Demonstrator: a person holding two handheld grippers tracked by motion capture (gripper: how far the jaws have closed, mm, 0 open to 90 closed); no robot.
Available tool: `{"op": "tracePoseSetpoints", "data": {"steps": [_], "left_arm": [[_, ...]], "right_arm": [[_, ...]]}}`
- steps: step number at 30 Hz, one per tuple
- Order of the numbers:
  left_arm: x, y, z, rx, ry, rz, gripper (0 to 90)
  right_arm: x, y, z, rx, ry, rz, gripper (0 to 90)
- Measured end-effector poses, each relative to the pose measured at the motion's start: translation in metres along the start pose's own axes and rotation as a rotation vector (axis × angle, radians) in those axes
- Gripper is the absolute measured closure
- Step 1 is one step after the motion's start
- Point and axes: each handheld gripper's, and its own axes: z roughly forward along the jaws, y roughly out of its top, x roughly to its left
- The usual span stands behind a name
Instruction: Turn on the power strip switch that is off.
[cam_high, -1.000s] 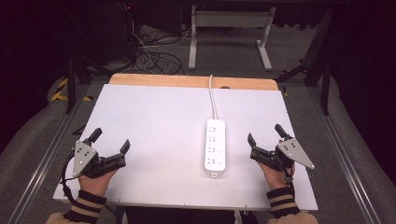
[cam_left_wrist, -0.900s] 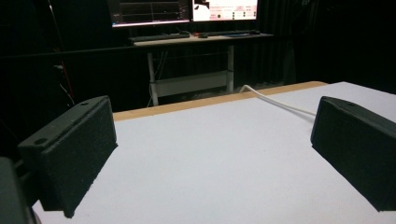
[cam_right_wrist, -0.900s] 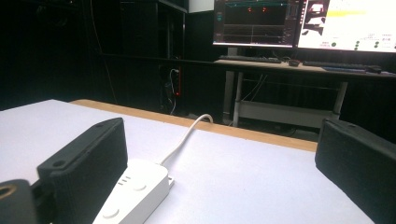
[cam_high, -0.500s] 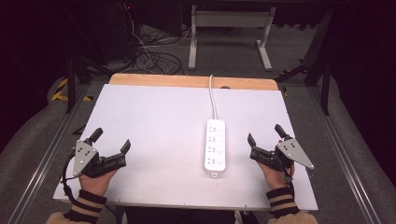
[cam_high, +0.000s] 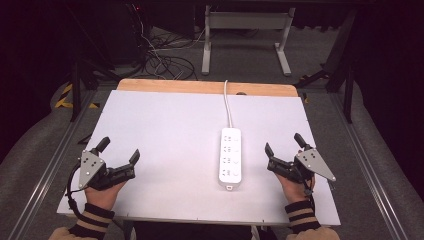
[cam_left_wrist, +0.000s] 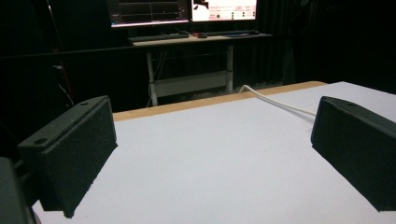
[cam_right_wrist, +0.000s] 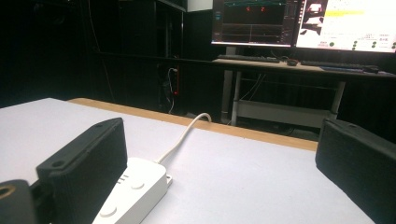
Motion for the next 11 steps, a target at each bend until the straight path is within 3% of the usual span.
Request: {"op": "tracePoseSetpoints", "data": {"steps": [11], "left_arm": [[0.0016, -0.0008, 0.0017, 0.005, 0.005, -0.004, 0.8]], "right_arm": [[-0.0013, -0.0017, 0.0037, 0.008, 0.01, 0.008, 2.3]]}}
